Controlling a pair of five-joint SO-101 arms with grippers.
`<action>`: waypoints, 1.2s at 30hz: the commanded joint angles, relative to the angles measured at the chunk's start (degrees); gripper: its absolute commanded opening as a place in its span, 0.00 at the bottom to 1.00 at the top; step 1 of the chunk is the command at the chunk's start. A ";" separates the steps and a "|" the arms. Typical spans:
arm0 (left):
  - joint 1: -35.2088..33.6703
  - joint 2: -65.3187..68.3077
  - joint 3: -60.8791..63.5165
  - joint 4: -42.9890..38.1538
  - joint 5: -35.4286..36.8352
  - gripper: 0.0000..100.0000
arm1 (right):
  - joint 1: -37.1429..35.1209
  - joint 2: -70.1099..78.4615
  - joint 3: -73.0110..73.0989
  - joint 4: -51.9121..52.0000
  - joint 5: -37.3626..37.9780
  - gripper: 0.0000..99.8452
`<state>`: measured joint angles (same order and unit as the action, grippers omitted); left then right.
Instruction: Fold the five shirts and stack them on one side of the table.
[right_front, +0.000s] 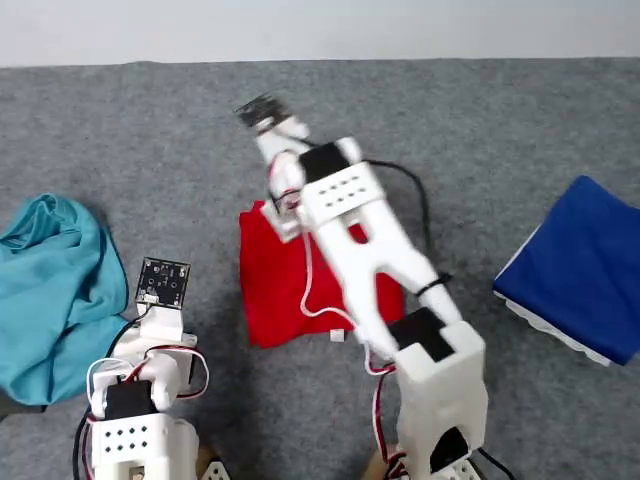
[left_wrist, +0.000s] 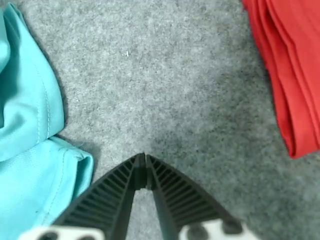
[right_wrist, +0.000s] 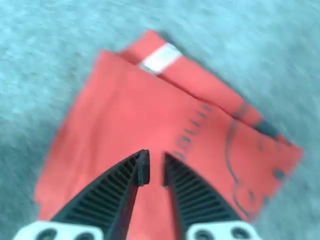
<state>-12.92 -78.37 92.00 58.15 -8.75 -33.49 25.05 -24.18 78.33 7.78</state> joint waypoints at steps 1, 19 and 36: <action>0.35 -0.44 -0.22 -0.97 0.35 0.01 | -4.00 0.75 -2.90 -3.91 0.18 0.20; 0.35 -0.44 -0.22 -0.97 0.35 0.01 | -6.11 12.18 -2.90 -20.62 -5.63 0.22; 0.35 -0.44 -0.22 -0.97 0.35 0.01 | -2.59 14.20 -16.79 -19.21 -2.37 0.01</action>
<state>-12.92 -78.37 92.00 58.15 -8.75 -38.07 40.18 -36.92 59.60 4.70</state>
